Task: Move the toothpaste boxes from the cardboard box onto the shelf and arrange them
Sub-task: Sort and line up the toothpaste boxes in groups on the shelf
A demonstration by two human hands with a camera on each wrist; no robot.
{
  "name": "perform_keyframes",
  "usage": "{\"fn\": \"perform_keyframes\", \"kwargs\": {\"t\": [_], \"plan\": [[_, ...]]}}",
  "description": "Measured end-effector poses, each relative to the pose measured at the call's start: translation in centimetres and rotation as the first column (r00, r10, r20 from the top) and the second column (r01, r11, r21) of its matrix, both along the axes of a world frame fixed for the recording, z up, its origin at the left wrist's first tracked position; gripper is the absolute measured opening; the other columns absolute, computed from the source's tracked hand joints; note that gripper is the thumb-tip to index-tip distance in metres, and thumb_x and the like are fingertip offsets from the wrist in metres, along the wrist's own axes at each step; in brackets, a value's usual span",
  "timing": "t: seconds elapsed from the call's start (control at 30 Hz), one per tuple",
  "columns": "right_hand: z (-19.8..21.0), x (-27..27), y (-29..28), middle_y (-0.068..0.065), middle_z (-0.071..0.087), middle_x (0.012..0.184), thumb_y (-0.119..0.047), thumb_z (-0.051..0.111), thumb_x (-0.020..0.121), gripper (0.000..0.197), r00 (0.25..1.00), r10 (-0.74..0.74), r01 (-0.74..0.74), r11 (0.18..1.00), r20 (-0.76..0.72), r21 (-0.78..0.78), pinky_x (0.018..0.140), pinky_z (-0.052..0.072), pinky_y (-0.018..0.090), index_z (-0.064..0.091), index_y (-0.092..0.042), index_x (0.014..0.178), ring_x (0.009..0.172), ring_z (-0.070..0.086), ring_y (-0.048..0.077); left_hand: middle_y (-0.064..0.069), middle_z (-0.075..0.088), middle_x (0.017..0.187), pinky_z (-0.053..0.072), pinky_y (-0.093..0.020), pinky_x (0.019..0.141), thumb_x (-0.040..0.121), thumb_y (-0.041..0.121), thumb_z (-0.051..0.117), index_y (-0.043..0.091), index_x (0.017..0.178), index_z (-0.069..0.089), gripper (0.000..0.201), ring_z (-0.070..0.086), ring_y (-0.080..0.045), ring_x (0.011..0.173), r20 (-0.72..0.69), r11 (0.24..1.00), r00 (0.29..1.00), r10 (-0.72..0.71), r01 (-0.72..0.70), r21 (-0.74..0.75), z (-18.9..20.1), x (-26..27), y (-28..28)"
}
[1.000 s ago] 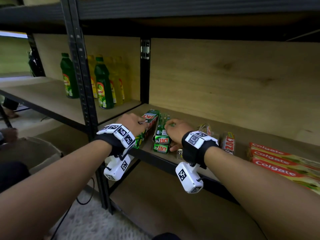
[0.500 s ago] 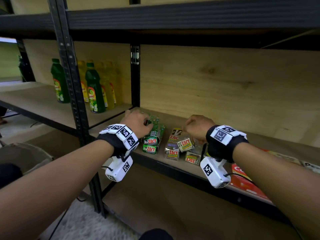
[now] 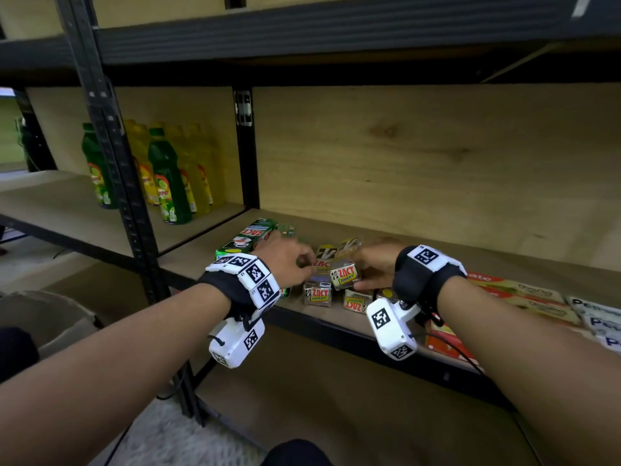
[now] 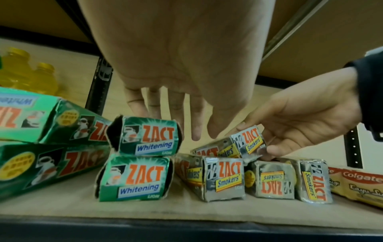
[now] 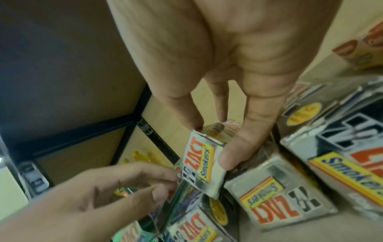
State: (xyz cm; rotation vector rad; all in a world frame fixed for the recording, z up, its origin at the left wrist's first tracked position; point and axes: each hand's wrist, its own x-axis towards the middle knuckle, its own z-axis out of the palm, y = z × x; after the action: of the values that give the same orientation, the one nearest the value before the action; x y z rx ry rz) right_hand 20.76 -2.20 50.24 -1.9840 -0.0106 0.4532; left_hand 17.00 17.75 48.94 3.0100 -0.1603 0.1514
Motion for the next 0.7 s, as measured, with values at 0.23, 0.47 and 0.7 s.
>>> {"fn": "perform_keyframes", "kwargs": {"t": [0.23, 0.47, 0.7], "plan": [[0.5, 0.1, -1.9, 0.008, 0.067, 0.091, -0.009, 0.054, 0.100, 0.009, 0.993, -0.015, 0.039, 0.976, -0.113, 0.216, 0.066, 0.060, 0.031, 0.061, -0.008, 0.105, 0.081, 0.063, 0.018, 0.010, 0.069, 0.092, 0.048, -0.040, 0.091, 0.084, 0.060, 0.050, 0.034, 0.108, 0.067, 0.040, 0.052, -0.021, 0.101, 0.013, 0.998, 1.000, 0.019, -0.019, 0.053, 0.4, -0.1, -1.5], [1.3, -0.1, -5.2, 0.010, 0.067, 0.104, -0.002, 0.060, 0.096, 0.023, 0.997, -0.079, 0.080, 0.963, -0.012, 0.256, 0.065, 0.062, 0.040, 0.057, -0.016, 0.114, 0.086, 0.067, 0.022, -0.004, 0.068, 0.118, 0.049, -0.025, 0.085, 0.095, 0.042, 0.055, 0.022, 0.129, 0.062, 0.040, 0.065, -0.022, 0.101, -0.016, 0.996, 0.999, -0.030, 0.029, -0.079, 1.5, 0.4, -4.6], [0.5, 0.4, -8.2, 0.012, 0.068, 0.117, 0.002, 0.065, 0.090, 0.036, 0.991, -0.137, 0.129, 0.948, 0.005, 0.290, 0.069, 0.061, 0.044, 0.062, -0.021, 0.118, 0.097, 0.069, 0.032, -0.006, 0.044, 0.150, 0.042, -0.034, 0.105, 0.091, 0.048, 0.059, 0.020, 0.147, 0.041, 0.065, 0.046, -0.027, 0.133, -0.208, 0.995, 0.974, 0.092, -0.082, 0.057, 0.7, 2.0, -6.7]]}}
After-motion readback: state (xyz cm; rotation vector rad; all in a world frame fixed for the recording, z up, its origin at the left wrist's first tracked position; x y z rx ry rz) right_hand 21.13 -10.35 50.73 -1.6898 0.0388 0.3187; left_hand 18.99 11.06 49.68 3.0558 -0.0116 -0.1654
